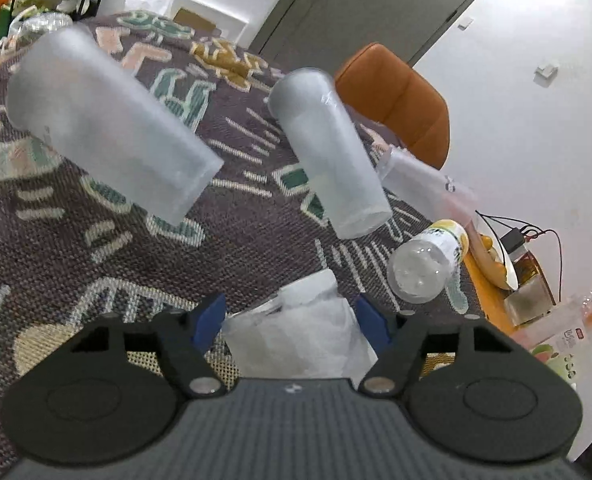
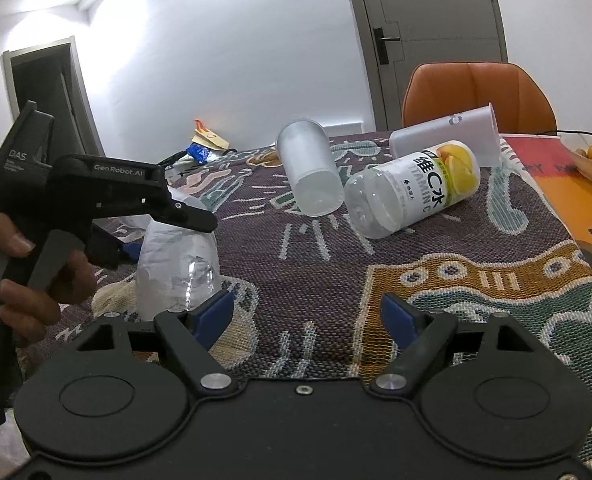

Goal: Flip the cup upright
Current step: 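Rotate the clear cup rim-up with the left tool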

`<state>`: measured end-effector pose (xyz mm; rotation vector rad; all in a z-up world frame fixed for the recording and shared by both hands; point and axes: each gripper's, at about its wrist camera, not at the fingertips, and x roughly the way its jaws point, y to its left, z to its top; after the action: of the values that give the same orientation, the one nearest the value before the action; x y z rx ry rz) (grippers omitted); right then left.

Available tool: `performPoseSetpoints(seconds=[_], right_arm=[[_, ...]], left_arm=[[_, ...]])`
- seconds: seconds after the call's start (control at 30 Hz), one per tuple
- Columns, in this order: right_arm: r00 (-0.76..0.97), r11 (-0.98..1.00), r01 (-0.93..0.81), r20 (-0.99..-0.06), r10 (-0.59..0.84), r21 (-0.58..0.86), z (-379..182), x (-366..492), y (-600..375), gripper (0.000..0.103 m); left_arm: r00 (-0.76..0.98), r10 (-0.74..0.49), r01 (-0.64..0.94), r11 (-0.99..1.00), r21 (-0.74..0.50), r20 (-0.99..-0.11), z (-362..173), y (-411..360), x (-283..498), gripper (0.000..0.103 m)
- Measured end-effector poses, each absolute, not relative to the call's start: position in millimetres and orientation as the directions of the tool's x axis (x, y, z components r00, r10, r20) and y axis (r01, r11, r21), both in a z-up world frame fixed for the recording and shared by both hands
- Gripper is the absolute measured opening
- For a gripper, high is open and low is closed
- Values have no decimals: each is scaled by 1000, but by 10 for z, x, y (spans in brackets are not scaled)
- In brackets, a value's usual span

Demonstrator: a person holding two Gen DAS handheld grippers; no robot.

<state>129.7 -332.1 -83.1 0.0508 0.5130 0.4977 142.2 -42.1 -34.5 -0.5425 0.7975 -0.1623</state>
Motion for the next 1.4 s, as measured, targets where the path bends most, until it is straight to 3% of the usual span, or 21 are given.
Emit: performPoseSetpoints(seconds=[0.23, 0.53, 0.97, 1.4], right_arm=[[753, 870, -465, -442, 487, 164, -779, 1255, -3240, 81], [753, 863, -483, -431, 496, 150, -735, 1214, -3152, 81], [754, 868, -468, -436, 491, 167, -768, 1285, -3096, 81], [759, 887, -409, -461, 460, 211, -893, 1411, -3255, 81]], left_arm=[[757, -316, 3, 877, -480, -572, -120, -441, 1260, 68], [875, -165, 57, 969, -240, -455, 89, -606, 1009, 68], [943, -69, 63, 998, -29, -324, 24, -798, 979, 69], [953, -18, 54, 992, 112, -302, -192, -1072, 1161, 69]])
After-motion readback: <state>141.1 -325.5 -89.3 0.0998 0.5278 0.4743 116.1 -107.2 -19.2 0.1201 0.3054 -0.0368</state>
